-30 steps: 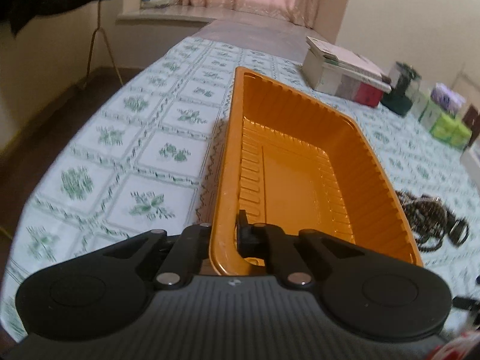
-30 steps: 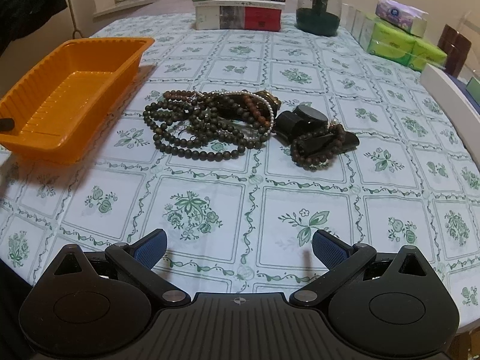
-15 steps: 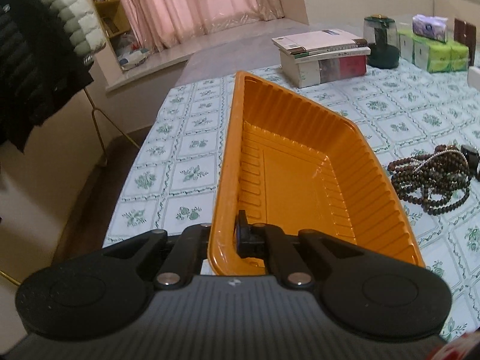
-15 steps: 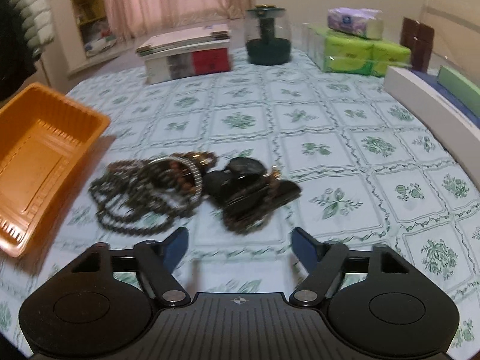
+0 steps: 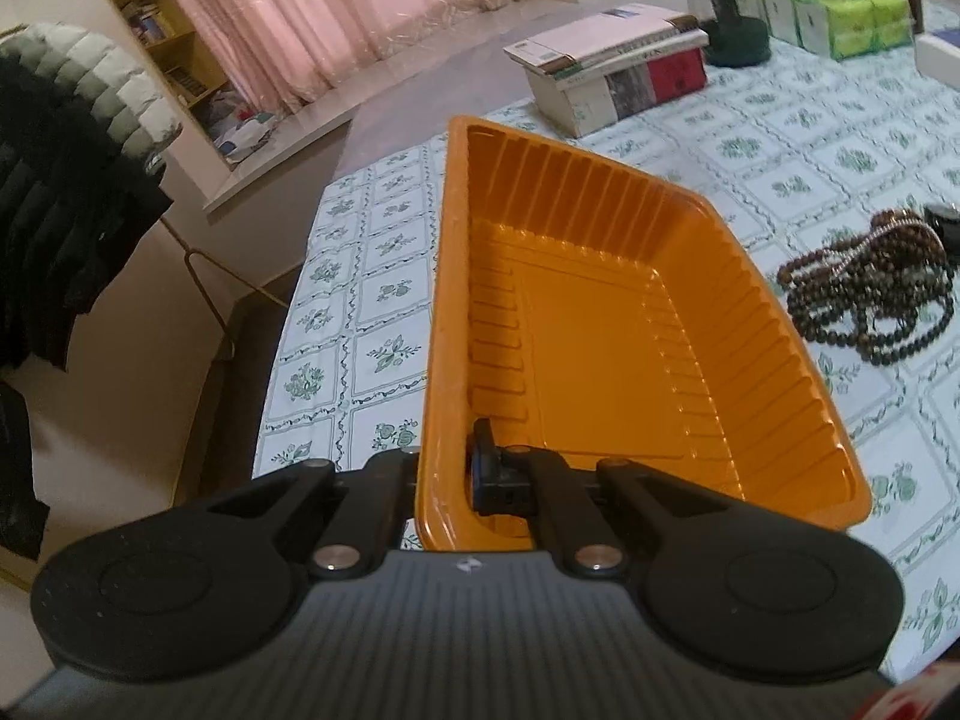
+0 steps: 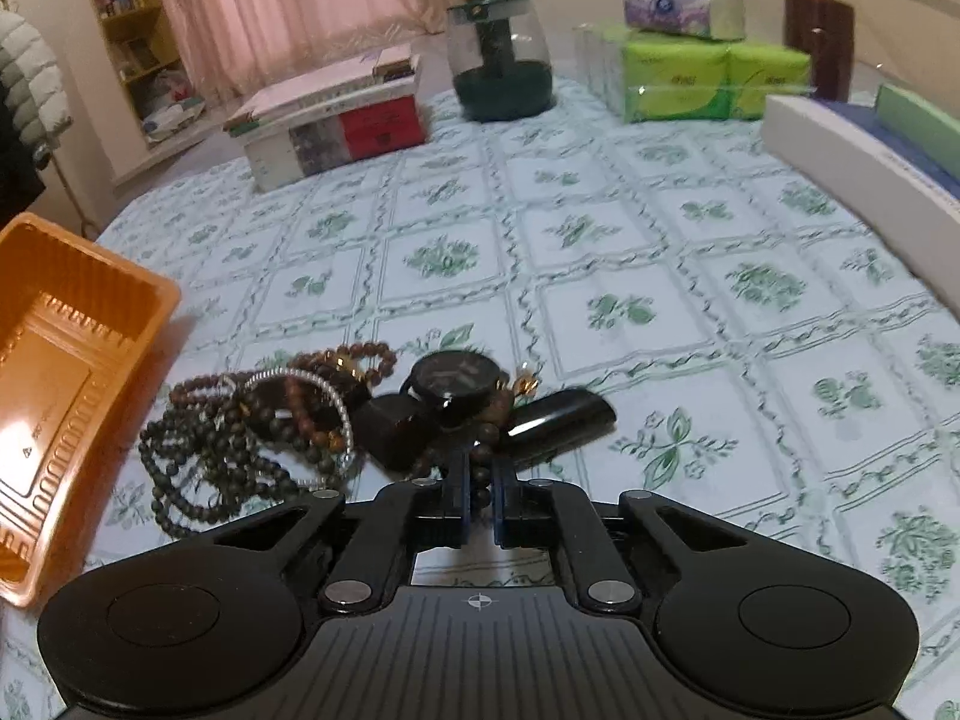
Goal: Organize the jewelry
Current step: 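Grasp a small dark beaded bracelet with the right gripper while the left gripper holds the tray, then carry the bracelet into the tray and open the right gripper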
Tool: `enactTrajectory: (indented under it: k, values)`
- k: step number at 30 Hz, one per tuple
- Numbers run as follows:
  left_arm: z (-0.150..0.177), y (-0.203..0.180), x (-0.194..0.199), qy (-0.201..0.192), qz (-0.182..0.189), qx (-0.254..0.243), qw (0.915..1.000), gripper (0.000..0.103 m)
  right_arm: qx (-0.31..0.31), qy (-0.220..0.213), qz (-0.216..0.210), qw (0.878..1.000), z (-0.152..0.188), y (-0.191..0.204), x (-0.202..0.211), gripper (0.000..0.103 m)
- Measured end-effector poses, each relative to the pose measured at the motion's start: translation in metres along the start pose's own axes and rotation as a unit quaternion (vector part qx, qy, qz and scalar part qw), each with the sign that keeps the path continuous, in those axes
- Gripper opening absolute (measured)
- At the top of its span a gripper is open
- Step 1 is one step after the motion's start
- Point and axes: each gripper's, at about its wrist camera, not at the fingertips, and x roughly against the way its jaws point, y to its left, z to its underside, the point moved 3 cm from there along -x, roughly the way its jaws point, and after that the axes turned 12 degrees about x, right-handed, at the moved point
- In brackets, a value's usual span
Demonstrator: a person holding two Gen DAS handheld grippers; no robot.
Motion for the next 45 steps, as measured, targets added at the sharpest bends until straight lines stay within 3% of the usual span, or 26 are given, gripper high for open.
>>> enactTrajectory:
  k: [14, 20, 26, 34, 39, 40, 42, 43, 45]
  values:
    - [-0.001, 0.0, -0.003, 0.009, 0.004, -0.026, 0.9996, 0.003, 0.053, -0.048, -0.017, 0.997, -0.048, 0.021, 0.043, 0.007]
    - [0.0, -0.001, -0.004, 0.014, 0.007, -0.027, 0.9995, 0.003, 0.088, -0.055, -0.106, 0.989, -0.066, 0.079, 0.054, 0.007]
    - [0.001, 0.0, -0.005, 0.018, 0.009, -0.026, 0.9995, 0.003, 0.101, -0.029, -0.206, 0.973, -0.069, 0.149, 0.034, 0.007]
    - [0.003, 0.002, -0.006, 0.018, 0.013, -0.023, 0.9995, 0.003, 0.158, 0.003, -0.239, 0.958, -0.055, 0.218, 0.007, 0.007]
    - [0.003, 0.002, -0.006, 0.017, 0.014, -0.022, 0.9995, 0.003, 0.158, 0.0, -0.263, 0.952, -0.054, 0.237, 0.0, 0.007]
    - [0.003, 0.002, -0.005, 0.017, 0.014, -0.021, 0.9995, 0.003, 0.149, -0.001, -0.273, 0.95, -0.055, 0.237, -0.001, 0.009]
    - [0.003, 0.002, -0.005, 0.017, 0.015, -0.02, 0.9996, 0.003, 0.125, -0.007, -0.274, 0.953, -0.058, 0.231, 0.0, 0.025]
    - [0.004, 0.002, -0.005, 0.017, 0.015, -0.019, 0.9996, 0.003, 0.118, -0.015, -0.272, 0.955, -0.061, 0.225, 0.003, 0.04]
    - [0.004, 0.002, -0.006, 0.017, 0.015, -0.017, 0.9996, 0.003, 0.107, -0.031, -0.261, 0.959, -0.062, 0.211, 0.01, 0.047]
